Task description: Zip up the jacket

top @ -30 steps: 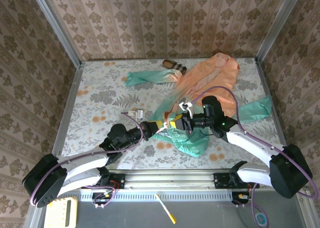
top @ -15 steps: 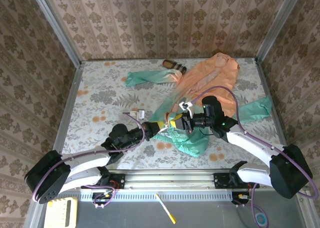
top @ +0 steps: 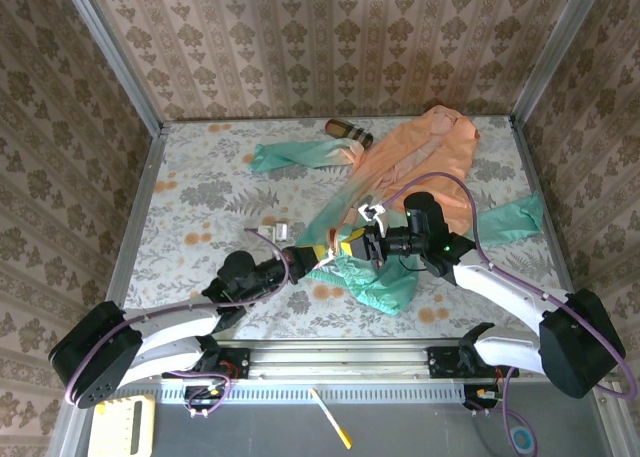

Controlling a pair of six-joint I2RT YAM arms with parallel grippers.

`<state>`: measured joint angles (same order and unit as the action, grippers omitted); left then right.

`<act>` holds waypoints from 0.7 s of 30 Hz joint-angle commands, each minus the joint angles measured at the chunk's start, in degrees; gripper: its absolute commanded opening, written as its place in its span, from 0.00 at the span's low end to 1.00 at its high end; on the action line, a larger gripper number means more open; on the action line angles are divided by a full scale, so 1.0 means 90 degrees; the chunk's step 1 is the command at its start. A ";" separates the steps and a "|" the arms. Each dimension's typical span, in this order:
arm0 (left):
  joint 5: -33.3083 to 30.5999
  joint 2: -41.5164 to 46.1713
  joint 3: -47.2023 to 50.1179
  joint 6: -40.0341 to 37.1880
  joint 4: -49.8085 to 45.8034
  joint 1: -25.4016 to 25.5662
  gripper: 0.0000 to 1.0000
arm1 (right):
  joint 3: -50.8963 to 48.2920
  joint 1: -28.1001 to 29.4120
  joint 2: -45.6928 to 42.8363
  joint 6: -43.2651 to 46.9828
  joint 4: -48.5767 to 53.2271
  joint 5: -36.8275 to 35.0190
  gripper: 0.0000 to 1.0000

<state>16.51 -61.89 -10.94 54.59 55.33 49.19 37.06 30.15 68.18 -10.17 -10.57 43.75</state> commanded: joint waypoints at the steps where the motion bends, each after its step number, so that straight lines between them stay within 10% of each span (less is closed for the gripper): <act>1: -0.0096 0.0135 0.0082 0.0153 0.0317 -0.0022 0.00 | -0.0040 -0.0020 -0.0135 0.0138 -0.0179 0.0008 0.00; 21: 0.0109 -0.0086 -0.0152 0.0116 0.0337 0.0067 0.00 | -0.0023 -0.0020 -0.0100 0.0086 -0.0280 0.0115 0.00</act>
<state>16.58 -62.33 -10.92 55.53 55.81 49.47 37.06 30.15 68.18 -10.20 -10.57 43.79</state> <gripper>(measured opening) 0.045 0.043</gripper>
